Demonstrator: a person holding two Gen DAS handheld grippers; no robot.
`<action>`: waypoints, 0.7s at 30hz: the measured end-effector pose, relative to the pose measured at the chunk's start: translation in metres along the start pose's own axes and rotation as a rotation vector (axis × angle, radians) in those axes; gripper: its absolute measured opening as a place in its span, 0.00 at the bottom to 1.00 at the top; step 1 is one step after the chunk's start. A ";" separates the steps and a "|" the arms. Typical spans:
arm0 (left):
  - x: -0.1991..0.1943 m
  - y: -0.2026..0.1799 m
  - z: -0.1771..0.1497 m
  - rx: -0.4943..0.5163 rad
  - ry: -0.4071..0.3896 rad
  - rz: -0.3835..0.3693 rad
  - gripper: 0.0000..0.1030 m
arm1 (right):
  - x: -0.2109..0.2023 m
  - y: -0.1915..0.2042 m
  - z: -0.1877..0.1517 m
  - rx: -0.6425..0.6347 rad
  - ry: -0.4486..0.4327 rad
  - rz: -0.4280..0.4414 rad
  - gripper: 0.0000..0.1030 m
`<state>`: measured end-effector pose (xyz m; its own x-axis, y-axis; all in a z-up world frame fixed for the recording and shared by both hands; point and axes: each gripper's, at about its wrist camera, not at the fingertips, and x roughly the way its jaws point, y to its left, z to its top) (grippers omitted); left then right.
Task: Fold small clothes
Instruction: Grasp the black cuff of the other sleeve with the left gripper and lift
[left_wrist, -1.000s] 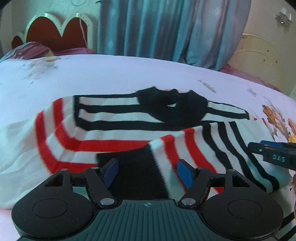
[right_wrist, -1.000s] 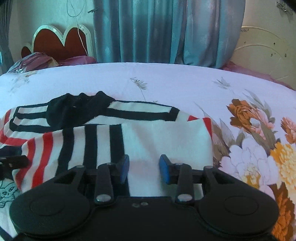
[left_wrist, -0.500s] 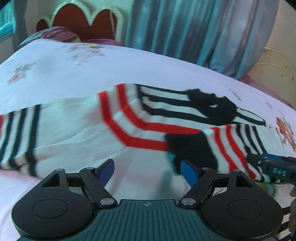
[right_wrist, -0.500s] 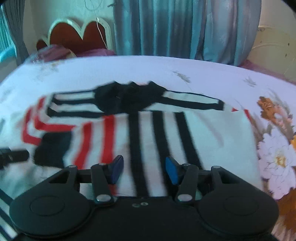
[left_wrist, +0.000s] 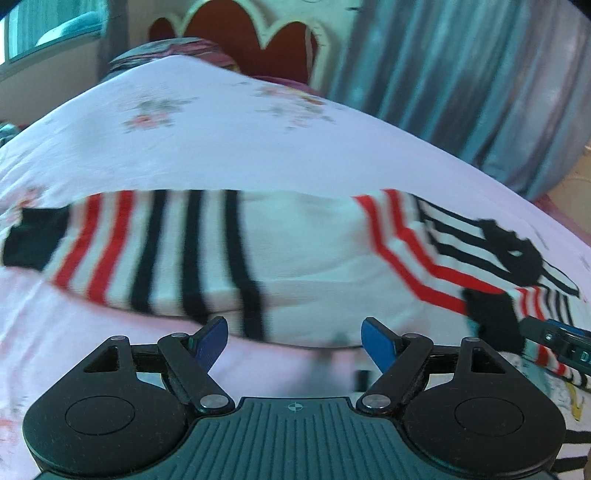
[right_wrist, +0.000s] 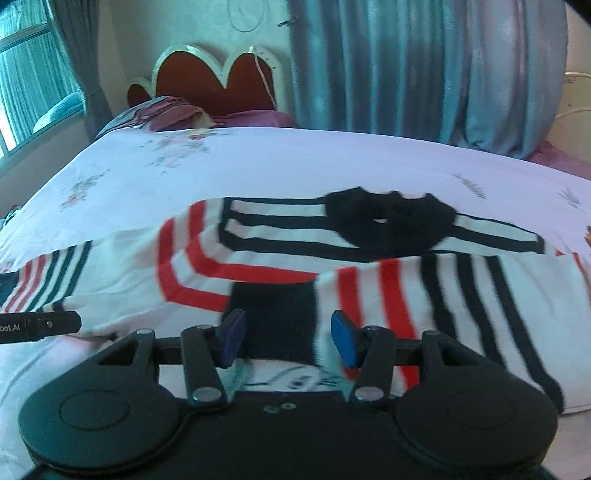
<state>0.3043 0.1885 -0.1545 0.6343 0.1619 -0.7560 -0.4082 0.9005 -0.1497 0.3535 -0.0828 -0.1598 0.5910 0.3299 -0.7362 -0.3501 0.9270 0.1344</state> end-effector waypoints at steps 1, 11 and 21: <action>0.000 0.007 0.000 -0.009 -0.001 0.011 0.76 | 0.001 0.005 0.001 -0.004 0.001 0.004 0.48; 0.009 0.076 0.006 -0.133 0.005 0.097 0.76 | 0.021 0.037 0.005 -0.038 0.027 0.019 0.49; 0.017 0.134 0.006 -0.277 -0.012 0.142 0.76 | 0.038 0.053 0.009 -0.054 0.041 0.022 0.49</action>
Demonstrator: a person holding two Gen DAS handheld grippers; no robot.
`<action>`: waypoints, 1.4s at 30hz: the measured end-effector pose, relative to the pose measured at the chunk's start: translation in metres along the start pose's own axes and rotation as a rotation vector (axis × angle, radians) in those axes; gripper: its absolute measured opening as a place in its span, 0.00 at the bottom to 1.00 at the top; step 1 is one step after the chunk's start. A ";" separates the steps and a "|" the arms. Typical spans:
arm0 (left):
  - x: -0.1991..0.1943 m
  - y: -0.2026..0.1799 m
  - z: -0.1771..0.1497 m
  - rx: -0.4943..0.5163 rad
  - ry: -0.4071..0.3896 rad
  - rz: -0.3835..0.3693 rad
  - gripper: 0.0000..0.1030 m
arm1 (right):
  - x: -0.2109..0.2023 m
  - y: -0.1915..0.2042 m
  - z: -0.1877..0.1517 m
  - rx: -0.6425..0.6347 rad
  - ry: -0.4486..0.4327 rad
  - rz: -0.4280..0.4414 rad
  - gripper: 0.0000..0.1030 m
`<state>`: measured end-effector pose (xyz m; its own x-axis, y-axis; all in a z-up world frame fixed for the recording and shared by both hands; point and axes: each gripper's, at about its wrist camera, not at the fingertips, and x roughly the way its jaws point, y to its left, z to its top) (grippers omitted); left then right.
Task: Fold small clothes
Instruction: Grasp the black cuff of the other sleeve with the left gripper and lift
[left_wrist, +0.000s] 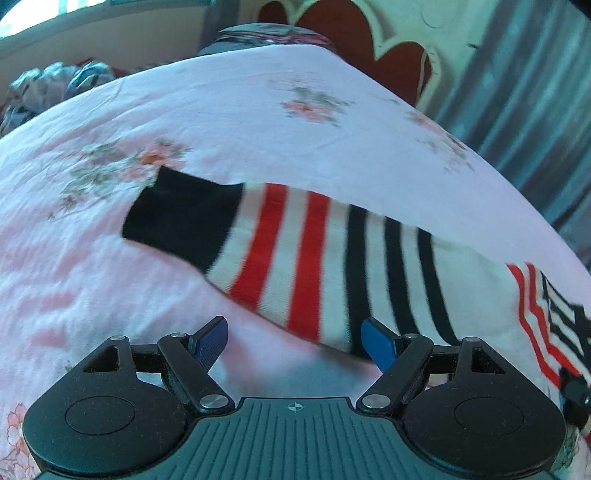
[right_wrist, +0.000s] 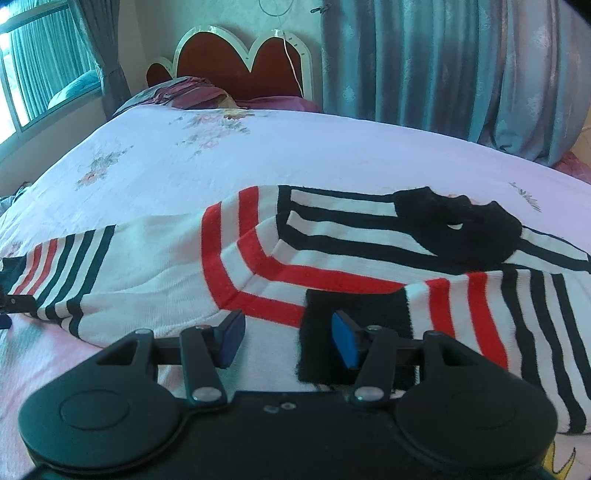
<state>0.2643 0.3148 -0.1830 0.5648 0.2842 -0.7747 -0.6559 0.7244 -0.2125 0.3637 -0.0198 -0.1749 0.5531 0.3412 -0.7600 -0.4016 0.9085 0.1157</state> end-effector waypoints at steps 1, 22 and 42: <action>0.002 0.005 0.001 -0.016 -0.001 -0.005 0.76 | 0.002 0.001 0.001 0.000 0.003 0.000 0.49; 0.033 0.053 0.017 -0.336 -0.141 -0.114 0.13 | 0.023 -0.004 0.003 0.024 0.008 -0.043 0.48; -0.053 -0.191 0.002 0.335 -0.251 -0.591 0.05 | -0.031 -0.069 0.001 0.208 -0.076 -0.023 0.47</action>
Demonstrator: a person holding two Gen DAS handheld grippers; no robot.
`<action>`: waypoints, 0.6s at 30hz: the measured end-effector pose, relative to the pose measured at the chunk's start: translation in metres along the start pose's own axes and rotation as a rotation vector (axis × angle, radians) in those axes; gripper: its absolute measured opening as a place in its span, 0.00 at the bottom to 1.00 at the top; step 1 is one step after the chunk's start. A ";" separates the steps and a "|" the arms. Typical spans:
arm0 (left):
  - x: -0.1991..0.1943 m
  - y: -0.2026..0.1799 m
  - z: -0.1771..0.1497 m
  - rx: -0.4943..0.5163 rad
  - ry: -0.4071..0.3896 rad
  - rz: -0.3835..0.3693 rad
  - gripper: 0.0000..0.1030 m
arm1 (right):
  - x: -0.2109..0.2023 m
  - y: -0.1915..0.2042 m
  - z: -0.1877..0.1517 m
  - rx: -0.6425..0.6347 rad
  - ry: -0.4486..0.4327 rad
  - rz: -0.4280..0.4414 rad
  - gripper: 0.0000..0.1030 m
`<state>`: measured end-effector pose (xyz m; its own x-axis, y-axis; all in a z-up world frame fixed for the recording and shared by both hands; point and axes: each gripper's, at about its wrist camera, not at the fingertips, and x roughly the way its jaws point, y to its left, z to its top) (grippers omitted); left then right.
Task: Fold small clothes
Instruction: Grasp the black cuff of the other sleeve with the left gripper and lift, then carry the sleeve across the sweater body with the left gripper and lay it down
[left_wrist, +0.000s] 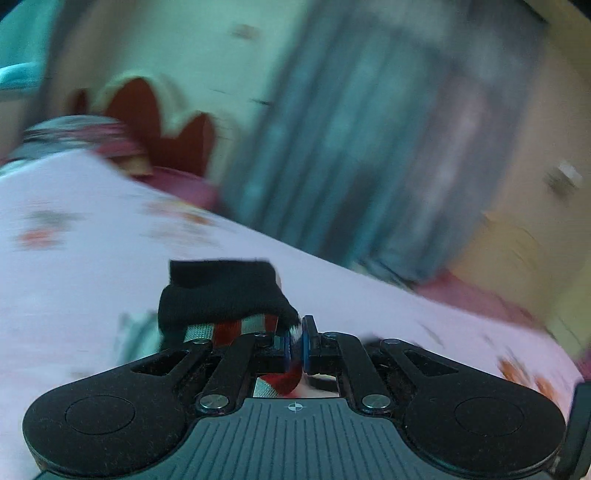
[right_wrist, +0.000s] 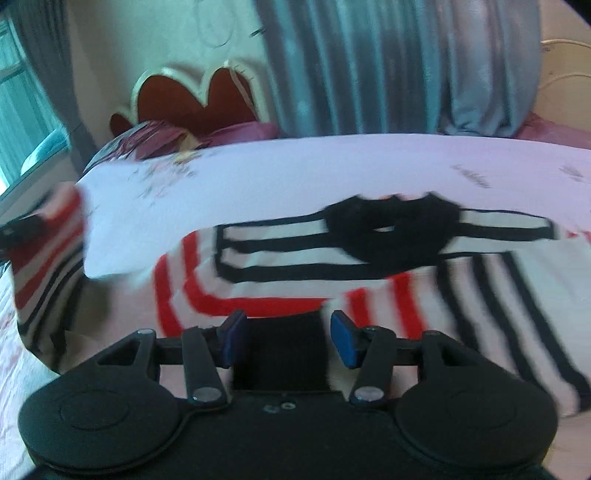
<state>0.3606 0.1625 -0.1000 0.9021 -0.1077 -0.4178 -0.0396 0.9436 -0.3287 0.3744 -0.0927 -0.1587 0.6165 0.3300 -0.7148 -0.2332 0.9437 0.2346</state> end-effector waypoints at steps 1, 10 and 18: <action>0.012 -0.019 -0.005 0.035 0.024 -0.042 0.05 | -0.007 -0.010 -0.001 0.012 -0.007 -0.014 0.48; 0.080 -0.132 -0.083 0.359 0.323 -0.132 0.06 | -0.044 -0.080 -0.017 0.100 -0.014 -0.093 0.52; 0.029 -0.108 -0.094 0.360 0.251 -0.018 0.89 | -0.045 -0.069 -0.015 0.060 -0.032 -0.031 0.59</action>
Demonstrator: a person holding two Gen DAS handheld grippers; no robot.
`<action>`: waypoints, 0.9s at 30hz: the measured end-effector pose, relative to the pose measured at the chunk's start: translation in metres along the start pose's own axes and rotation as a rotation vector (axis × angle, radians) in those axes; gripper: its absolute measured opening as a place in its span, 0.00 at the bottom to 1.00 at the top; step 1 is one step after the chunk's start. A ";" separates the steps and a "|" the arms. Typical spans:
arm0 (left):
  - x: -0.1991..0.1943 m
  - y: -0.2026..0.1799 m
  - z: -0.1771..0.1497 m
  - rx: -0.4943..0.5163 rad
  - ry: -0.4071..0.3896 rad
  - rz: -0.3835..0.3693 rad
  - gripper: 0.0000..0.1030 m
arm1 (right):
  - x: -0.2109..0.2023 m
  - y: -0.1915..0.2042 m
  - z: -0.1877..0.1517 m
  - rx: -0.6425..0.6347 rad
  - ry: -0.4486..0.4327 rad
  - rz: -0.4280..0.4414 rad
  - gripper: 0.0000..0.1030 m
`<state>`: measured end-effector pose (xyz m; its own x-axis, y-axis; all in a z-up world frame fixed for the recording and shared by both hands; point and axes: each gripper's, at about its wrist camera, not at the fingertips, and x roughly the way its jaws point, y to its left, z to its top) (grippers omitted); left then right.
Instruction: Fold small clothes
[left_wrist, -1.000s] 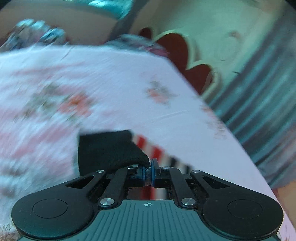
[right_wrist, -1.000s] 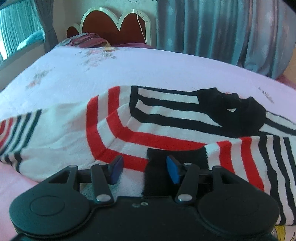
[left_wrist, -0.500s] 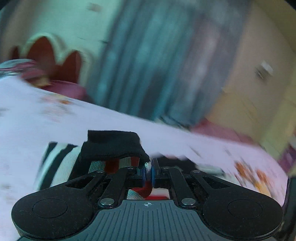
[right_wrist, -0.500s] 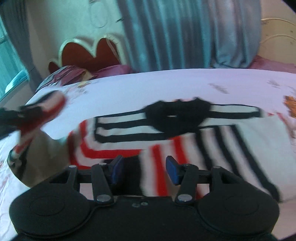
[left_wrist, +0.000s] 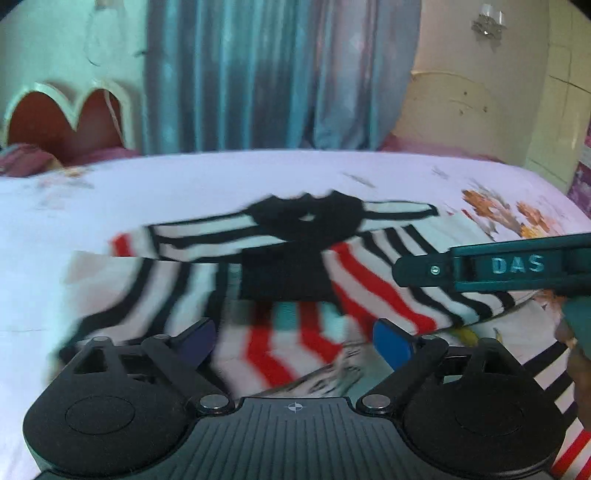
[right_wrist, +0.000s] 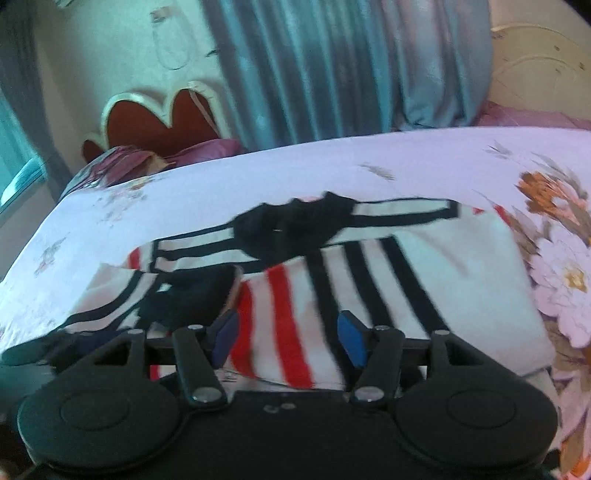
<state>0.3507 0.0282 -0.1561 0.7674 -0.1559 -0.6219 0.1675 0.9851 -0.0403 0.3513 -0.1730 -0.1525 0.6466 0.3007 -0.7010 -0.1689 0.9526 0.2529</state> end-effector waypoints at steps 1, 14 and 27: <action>-0.007 0.007 -0.002 -0.005 0.003 0.020 0.88 | 0.000 0.006 0.000 -0.013 0.002 0.014 0.60; -0.031 0.092 -0.047 -0.070 -0.009 0.330 0.88 | 0.053 0.070 -0.005 -0.167 0.078 -0.006 0.21; 0.010 0.093 -0.034 -0.065 -0.045 0.296 0.36 | 0.006 -0.002 0.019 0.055 -0.123 -0.107 0.05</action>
<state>0.3531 0.1203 -0.1925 0.8038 0.1371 -0.5788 -0.1064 0.9905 0.0870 0.3700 -0.1734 -0.1445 0.7456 0.1866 -0.6397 -0.0554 0.9740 0.2196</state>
